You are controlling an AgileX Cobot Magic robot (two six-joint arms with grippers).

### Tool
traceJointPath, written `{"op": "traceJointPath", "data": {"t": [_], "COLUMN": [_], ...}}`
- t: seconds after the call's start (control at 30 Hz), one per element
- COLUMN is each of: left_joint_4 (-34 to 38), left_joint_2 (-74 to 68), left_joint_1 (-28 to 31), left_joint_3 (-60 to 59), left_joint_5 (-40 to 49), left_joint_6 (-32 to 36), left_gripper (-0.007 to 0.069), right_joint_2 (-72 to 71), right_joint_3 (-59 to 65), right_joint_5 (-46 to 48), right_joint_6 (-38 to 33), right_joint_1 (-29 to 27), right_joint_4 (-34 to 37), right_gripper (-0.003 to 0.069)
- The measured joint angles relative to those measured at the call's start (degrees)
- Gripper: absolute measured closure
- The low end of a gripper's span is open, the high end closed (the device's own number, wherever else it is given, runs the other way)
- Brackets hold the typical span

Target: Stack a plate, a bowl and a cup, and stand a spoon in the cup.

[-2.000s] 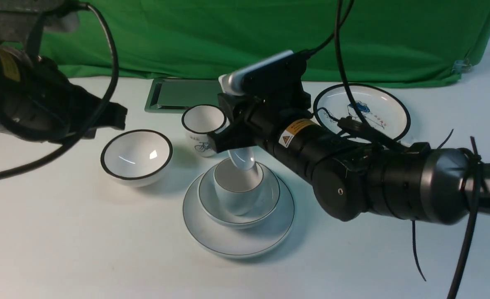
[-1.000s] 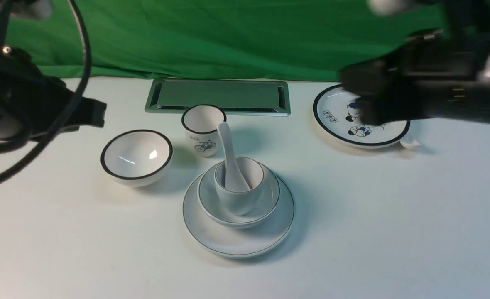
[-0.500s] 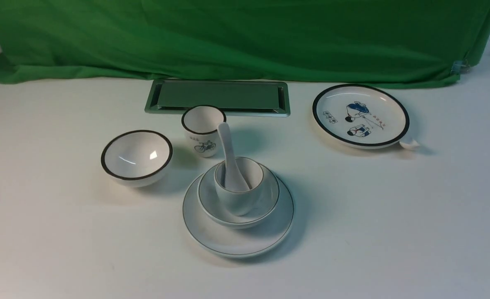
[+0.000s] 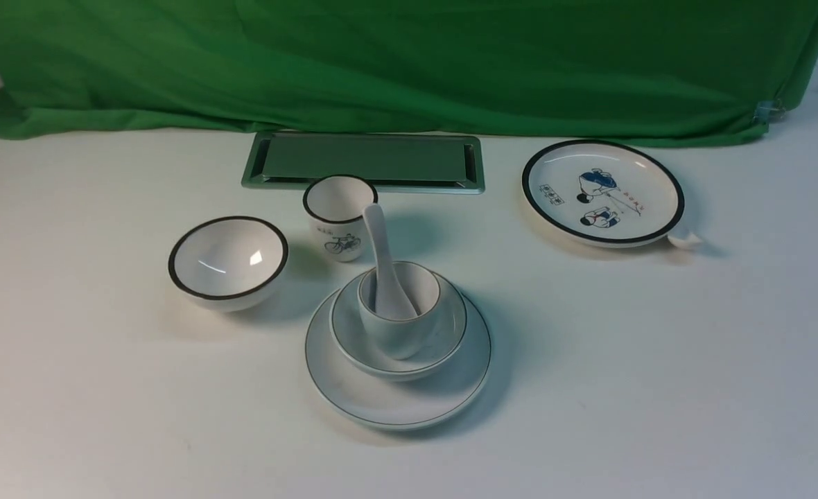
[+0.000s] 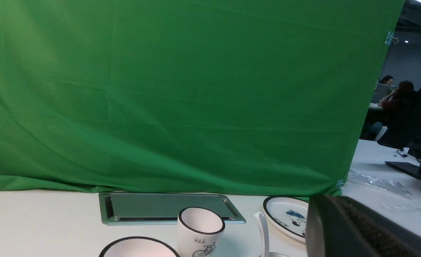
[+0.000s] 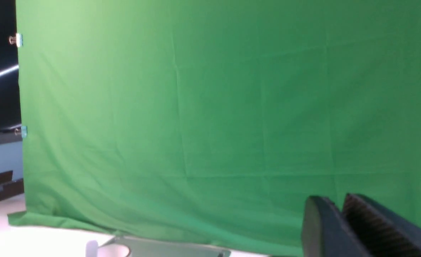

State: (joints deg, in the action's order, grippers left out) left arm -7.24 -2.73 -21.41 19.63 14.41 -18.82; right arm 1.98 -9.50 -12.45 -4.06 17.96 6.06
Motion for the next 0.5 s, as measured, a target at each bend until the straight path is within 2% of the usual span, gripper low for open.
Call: {"op": "traceJointPath", "data": {"t": [0.1,0.2,0.3,0.5], "left_joint_4": [-0.5,2.2,9.2,11.2], "left_joint_2": [0.0,0.8,2.6,2.8], "left_joint_1": [0.0,0.6,5.1,17.3], "left_joint_3": [0.0,-0.6,-4.3,-16.1], "left_joint_5": [0.0,-0.2,-1.0,-4.0], "left_joint_6": [1.0,6.5,17.5,20.7], "left_gripper": [0.0621,0.0621,0.0621,0.0621], "right_joint_2": [0.0,0.0,0.0,0.0], "right_joint_3": [0.0,0.0,0.0,0.0], "right_joint_5": [0.0,0.0,0.0,0.0], "right_joint_6": [0.0,0.0,0.0,0.0], "right_joint_1": [0.0,0.0,0.0,0.0], "right_joint_4": [0.0,0.0,0.0,0.0], "right_gripper": [0.0526,0.0515,0.0507,0.0490]}}
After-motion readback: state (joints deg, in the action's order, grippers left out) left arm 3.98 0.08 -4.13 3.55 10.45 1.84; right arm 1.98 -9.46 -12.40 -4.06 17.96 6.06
